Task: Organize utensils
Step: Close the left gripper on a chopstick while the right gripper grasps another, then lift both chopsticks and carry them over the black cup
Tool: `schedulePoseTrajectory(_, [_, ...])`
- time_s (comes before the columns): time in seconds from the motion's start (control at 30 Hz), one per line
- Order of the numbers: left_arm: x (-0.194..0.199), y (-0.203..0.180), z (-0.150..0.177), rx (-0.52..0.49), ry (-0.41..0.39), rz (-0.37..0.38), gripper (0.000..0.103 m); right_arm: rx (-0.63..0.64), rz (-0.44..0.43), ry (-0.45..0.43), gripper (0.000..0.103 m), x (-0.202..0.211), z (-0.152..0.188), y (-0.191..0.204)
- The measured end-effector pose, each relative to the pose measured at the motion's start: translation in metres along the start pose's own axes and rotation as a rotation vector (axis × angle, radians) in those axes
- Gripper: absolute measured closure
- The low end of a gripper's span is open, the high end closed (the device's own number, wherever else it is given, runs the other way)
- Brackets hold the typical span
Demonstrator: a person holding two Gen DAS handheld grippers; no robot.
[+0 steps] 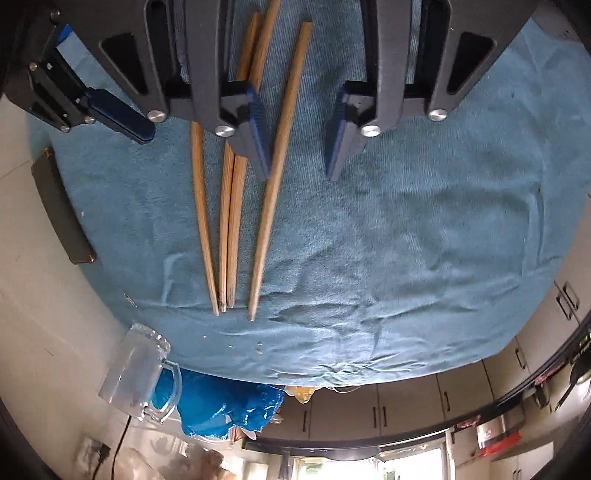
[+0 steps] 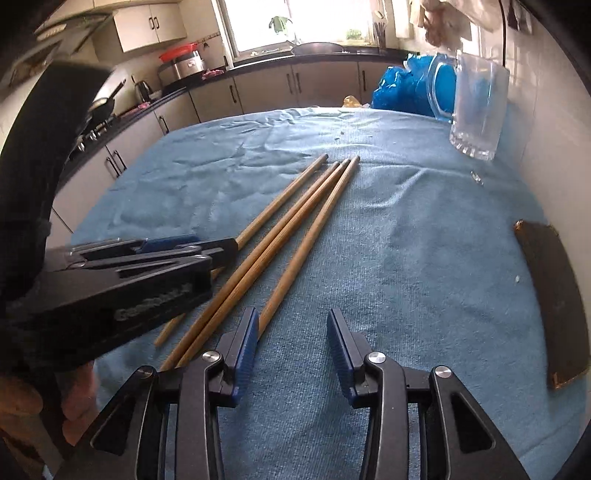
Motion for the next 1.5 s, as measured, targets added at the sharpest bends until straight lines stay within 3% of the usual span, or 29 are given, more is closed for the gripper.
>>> schedulePoseTrajectory(0.03, [-0.001,-0.001,-0.001,0.000,0.006,0.009,0.089,0.003,0.027,0.007,0.072,-0.002,0.000,-0.002])
schedulePoseTrajectory(0.07, [-0.002,-0.001,-0.002,0.004,0.011,0.016,0.095,0.018,0.066,0.008,0.088,-0.003,-0.001,-0.005])
schedulePoseTrajectory(0.1, [-0.002,-0.001,-0.002,0.010,0.017,0.021,0.095,0.031,0.088,0.007,0.094,-0.004,-0.001,-0.008])
schedulePoseTrajectory(0.2, [-0.001,0.002,0.000,0.026,0.014,0.019,0.095,0.037,0.094,0.020,0.096,-0.004,-0.002,-0.010])
schedulePoseTrajectory(0.23, [0.001,0.003,0.001,0.034,0.017,0.020,0.095,0.024,0.075,0.024,0.096,-0.003,-0.002,-0.011])
schedulePoseTrajectory(0.33, [0.004,0.010,0.006,0.059,0.026,0.031,0.095,-0.088,-0.096,0.029,0.096,0.000,-0.003,-0.009])
schedulePoseTrajectory(0.4, [0.007,0.017,0.009,0.077,0.028,0.032,0.095,-0.118,-0.118,0.015,0.083,0.004,-0.003,-0.009])
schedulePoseTrajectory(0.47, [0.010,0.023,0.013,0.099,0.029,0.038,0.095,-0.113,-0.108,0.000,0.071,0.007,-0.004,-0.008])
schedulePoseTrajectory(0.57, [0.014,0.030,0.019,0.132,0.029,0.064,0.096,-0.097,-0.101,0.010,0.070,0.002,-0.005,-0.001])
schedulePoseTrajectory(0.7, [0.016,0.031,0.021,0.135,0.022,0.071,0.096,-0.031,0.000,0.034,0.070,-0.010,-0.007,0.009])
schedulePoseTrajectory(0.73, [0.016,0.031,0.021,0.139,0.021,0.070,0.096,-0.004,0.033,0.038,0.071,-0.012,-0.009,0.012])
schedulePoseTrajectory(0.77, [0.016,0.031,0.021,0.143,0.021,0.069,0.096,0.018,0.068,0.047,0.077,-0.014,-0.010,0.014])
schedulePoseTrajectory(0.8, [0.016,0.031,0.022,0.149,0.024,0.068,0.096,0.045,0.110,0.056,0.089,-0.016,-0.012,0.015])
schedulePoseTrajectory(0.83, [0.017,0.031,0.023,0.156,0.031,0.066,0.096,0.050,0.116,0.063,0.090,-0.017,-0.012,0.016])
schedulePoseTrajectory(1.07, [0.039,0.035,0.056,0.211,0.095,0.072,0.096,0.007,0.080,0.130,0.096,-0.005,0.004,-0.002])
schedulePoseTrajectory(1.43, [0.104,0.027,0.160,0.198,0.160,0.149,0.096,0.084,0.044,0.254,0.095,0.081,0.100,-0.037])
schedulePoseTrajectory(1.47, [0.109,0.026,0.165,0.190,0.168,0.154,0.096,0.100,0.035,0.273,0.091,0.085,0.106,-0.037])
schedulePoseTrajectory(1.5, [0.110,0.025,0.167,0.187,0.173,0.157,0.096,0.102,0.021,0.294,0.078,0.088,0.110,-0.037])
Point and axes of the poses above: each gripper's, at about its wrist camera, not at the fingertips, and x roughly against the way its jaws point, y to its left, z to its underside, the point moved 8 cm from there along -x, roughly the way its jaws point
